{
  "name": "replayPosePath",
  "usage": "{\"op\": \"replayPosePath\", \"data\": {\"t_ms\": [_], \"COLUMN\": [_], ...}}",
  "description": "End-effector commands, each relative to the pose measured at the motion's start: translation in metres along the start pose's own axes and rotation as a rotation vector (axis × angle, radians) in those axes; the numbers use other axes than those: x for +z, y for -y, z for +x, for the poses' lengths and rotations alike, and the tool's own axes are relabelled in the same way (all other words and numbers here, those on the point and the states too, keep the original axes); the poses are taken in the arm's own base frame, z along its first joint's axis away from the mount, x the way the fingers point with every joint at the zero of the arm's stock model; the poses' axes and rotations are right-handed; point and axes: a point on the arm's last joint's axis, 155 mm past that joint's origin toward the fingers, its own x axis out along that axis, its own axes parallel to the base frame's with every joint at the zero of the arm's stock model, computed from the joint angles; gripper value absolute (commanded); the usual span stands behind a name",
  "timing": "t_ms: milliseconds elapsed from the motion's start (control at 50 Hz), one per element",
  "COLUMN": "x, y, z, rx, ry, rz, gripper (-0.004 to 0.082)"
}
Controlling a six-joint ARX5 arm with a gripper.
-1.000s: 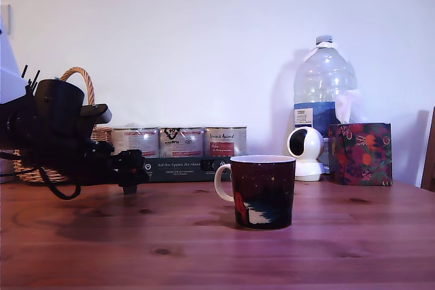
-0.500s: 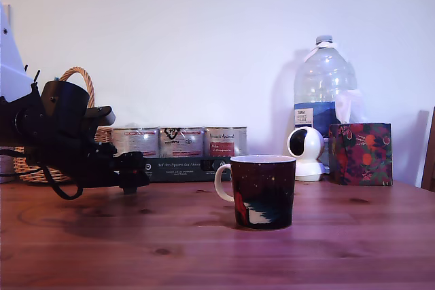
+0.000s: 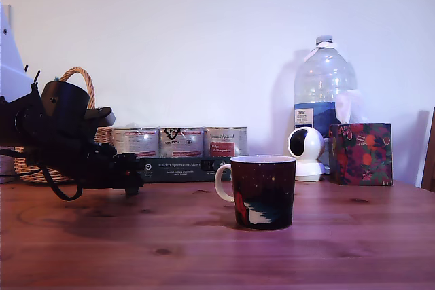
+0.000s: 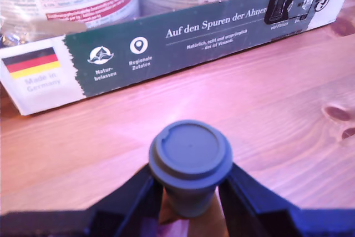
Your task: Pick up the coffee capsules from the table one by one and drop them inside the nearest coffee cup
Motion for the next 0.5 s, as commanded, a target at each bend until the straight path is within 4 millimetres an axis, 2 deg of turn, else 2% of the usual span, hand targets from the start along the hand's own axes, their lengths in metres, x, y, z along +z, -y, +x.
{"op": "replayPosePath", "data": {"t_ms": [0,480], "x": [-0.014,0.013], "y": [-0.001,0.024], "z": [0.004,-0.017], "rx": [-0.011,-0.112], "ry": [-0.025,-0.045], "rz": [-0.005,0.0], "gripper": [0.0143,0.0143]}}
